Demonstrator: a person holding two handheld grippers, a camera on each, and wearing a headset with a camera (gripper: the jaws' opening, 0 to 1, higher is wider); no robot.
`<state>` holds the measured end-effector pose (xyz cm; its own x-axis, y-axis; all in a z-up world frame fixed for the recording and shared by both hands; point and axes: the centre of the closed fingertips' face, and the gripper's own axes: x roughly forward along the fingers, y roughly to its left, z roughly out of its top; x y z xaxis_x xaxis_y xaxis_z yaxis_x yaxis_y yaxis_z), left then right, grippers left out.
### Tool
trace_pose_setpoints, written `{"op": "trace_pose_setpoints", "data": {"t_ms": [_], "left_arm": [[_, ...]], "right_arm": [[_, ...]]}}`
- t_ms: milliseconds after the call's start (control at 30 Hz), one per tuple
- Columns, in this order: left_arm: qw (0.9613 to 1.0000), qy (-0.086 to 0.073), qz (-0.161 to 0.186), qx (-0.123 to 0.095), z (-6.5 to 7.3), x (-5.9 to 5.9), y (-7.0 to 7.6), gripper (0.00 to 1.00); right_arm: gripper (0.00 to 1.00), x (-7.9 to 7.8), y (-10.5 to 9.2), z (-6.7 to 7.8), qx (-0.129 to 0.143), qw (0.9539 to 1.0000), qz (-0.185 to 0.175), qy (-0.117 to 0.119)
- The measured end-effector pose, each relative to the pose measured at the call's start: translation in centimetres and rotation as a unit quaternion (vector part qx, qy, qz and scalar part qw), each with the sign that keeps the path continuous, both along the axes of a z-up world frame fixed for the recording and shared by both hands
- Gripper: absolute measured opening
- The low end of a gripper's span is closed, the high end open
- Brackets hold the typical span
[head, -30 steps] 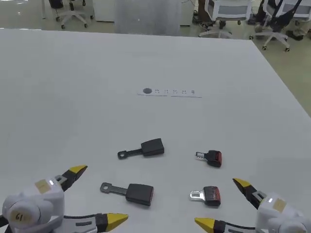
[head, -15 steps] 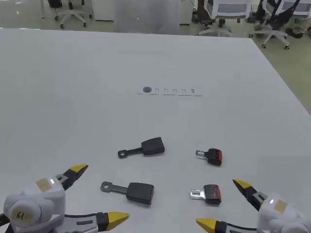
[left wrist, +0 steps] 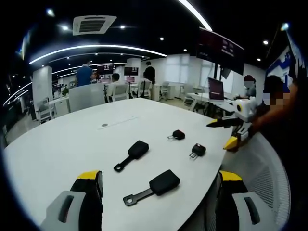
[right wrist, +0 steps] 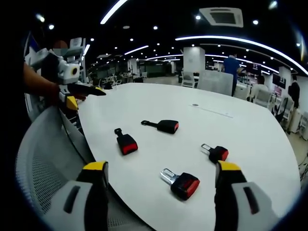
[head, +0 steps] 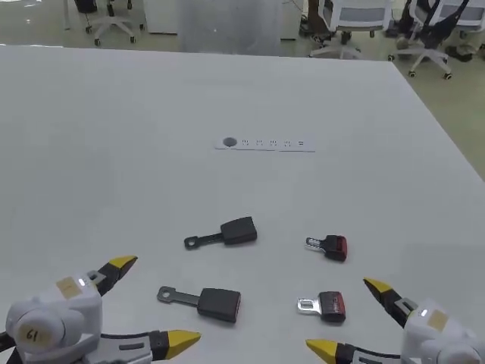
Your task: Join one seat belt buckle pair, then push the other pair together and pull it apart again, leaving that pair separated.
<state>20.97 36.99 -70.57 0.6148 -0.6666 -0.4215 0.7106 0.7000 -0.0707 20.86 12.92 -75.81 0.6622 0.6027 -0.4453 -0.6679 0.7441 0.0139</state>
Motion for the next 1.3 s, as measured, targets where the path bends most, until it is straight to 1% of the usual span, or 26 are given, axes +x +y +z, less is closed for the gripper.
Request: {"op": "trace_pose_setpoints", "data": {"t_ms": [100,167,300,467,533,600,667,767,1000,1100,1200,1300], "left_arm": [[1.0,0.002,0.0,0.001,-0.1,0.1,0.0,1.0],[1.0,0.002,0.004,-0.007,-0.1,0.3,0.0,1.0],[1.0,0.003,-0.003,0.001,-0.3,0.5,-0.2,1.0],[1.0,0.003,-0.004,0.001,-0.3,0.8,-0.2,1.0],[0.9999,0.006,-0.007,0.006,-0.4,0.7,-0.4,1.0],[0.9999,0.006,-0.01,0.008,-0.4,0.7,-0.6,1.0],[0.9999,0.007,-0.01,0.009,-0.4,0.7,-0.8,1.0],[0.9999,0.006,-0.012,0.009,-0.3,0.7,-1.0,1.0],[0.9998,0.007,-0.013,0.014,-0.4,0.9,-1.0,1.0],[0.9997,0.012,-0.017,0.016,-0.7,0.9,-1.1,1.0],[0.9995,0.016,-0.021,0.019,-1.0,0.9,-1.0,1.0],[0.9994,0.016,-0.024,0.02,-1.2,0.9,-1.0,1.0]], "right_arm": [[0.94,0.1,-0.1,-0.1,-0.003,1.0,0.001,0.0],[0.94,0.1,-0.1,-0.1,-0.002,1.0,0.002,0.001],[0.94,0.2,-0.2,-0.1,-0.002,1.0,0.002,0.001],[0.94,0.4,-0.4,-0.1,-0.003,1.0,0.003,0.0],[0.94,0.5,-0.6,-0.1,0.002,1.0,0.002,0.003],[0.94,0.5,-0.7,-0.1,-0.004,1.0,0.002,0.003],[0.94,0.6,-0.8,-0.1,-0.001,1.0,0.003,0.002],[0.94,0.6,-0.9,-0.2,-0.003,1.0,0.004,0.004],[0.94,0.8,-1.3,-0.4,-0.003,0.9999,0.006,0.008],[0.94,0.9,-1.3,-0.5,-0.003,0.9999,0.008,0.01],[0.94,0.7,-1.3,-0.8,-0.008,0.9998,0.015,0.013],[0.93,0.7,-1.5,-1.0,-0.008,0.9997,0.018,0.016]]}}
